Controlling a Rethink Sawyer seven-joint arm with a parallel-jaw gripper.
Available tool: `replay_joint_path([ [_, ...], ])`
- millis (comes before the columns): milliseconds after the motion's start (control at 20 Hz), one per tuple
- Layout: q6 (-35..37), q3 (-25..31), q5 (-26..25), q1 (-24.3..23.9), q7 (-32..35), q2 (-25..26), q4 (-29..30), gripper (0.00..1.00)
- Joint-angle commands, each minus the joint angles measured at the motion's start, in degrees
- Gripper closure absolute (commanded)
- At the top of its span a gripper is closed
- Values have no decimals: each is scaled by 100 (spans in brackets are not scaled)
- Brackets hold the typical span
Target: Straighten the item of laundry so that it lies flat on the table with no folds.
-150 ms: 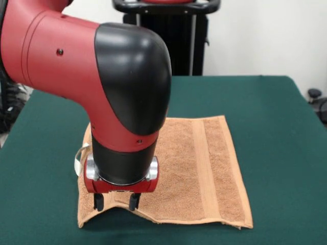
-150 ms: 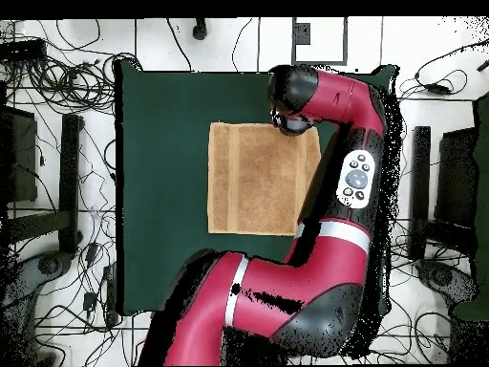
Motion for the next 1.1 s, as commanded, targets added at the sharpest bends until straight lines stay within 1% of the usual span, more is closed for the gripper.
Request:
replay_joint_path([
  [50,-66,375,111,135,1257,15,160,0],
  [600,436,297,183,121,1208,-18,-125,0],
  [700,535,278,187,131,1179,-97,-96,0],
  [950,625,243,168,166,1117,-436,286,0],
  [1100,753,220,160,183,1100,-585,385,0],
])
